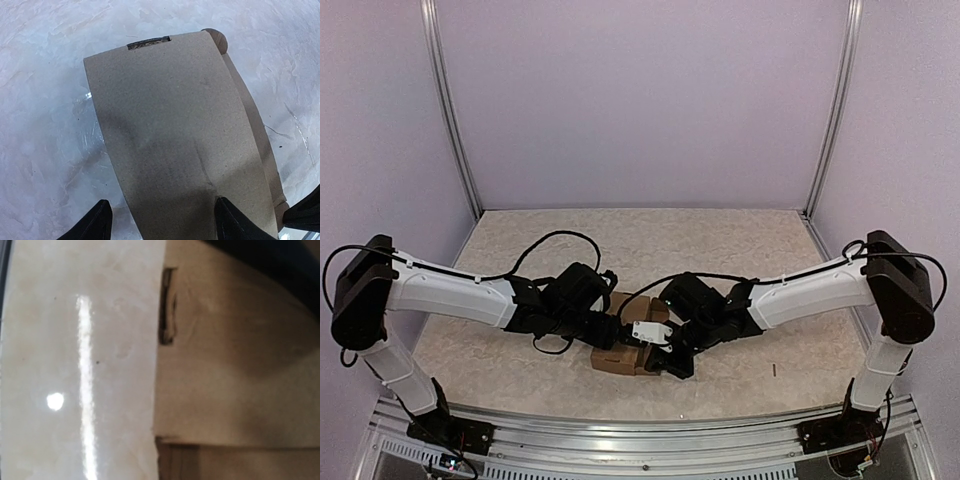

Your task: Fold the paper box

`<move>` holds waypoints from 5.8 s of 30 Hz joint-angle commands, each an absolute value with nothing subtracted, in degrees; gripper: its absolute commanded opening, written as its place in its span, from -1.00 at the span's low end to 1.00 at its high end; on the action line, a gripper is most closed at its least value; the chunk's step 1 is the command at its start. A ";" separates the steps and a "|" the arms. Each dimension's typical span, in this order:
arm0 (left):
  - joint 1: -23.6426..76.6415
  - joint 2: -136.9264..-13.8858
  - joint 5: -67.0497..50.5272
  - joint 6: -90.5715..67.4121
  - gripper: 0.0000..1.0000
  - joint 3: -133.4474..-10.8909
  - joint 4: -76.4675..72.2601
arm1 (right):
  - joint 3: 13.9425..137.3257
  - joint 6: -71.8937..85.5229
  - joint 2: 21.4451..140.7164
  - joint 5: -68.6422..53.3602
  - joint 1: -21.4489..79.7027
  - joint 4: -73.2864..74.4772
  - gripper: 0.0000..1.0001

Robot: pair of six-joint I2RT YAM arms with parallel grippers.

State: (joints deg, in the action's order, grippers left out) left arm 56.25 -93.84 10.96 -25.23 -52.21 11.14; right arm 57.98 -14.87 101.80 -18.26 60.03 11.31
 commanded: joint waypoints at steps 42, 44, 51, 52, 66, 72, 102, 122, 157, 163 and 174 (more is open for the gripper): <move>55.91 -95.40 10.22 -24.73 0.38 -51.42 13.42 | 64.05 -12.68 105.78 -20.01 59.59 14.18 -1.00; 56.01 -95.45 10.12 -25.08 0.38 -51.46 13.46 | 64.83 -12.21 106.30 -20.34 59.60 14.40 -1.00; 56.08 -95.92 10.24 -25.66 0.38 -51.33 13.39 | 66.18 -11.94 107.17 -21.02 59.60 15.26 -1.00; 56.07 -95.96 10.36 -25.66 0.39 -51.33 13.36 | 66.20 -12.10 107.30 -21.78 59.59 15.27 -1.00; 56.68 -85.13 16.34 -24.53 0.59 -52.53 13.09 | 65.30 -19.33 93.19 -23.37 50.31 20.08 -0.33; 55.99 -89.37 12.18 -29.38 0.61 -54.87 17.75 | 66.26 -18.95 90.55 -23.29 43.85 18.77 -0.25; 52.61 -106.87 -5.67 7.47 0.35 -73.53 -1.95 | 60.41 -42.90 83.65 -30.08 25.10 26.97 0.23; 65.55 -96.63 20.77 -11.06 0.37 -52.26 16.74 | 82.87 -30.92 115.57 -23.80 32.08 22.93 -0.11; 60.95 -91.01 28.85 -13.78 0.36 -47.25 2.20 | 71.43 -36.81 99.05 -11.60 39.36 28.21 0.25; 62.56 -89.78 27.41 -17.37 0.40 -47.84 2.21 | 76.87 -36.27 105.84 -12.95 41.94 27.94 0.41; 63.33 -96.62 24.09 -18.87 0.38 -50.18 2.32 | 76.62 -35.93 108.36 -13.97 42.63 28.59 0.41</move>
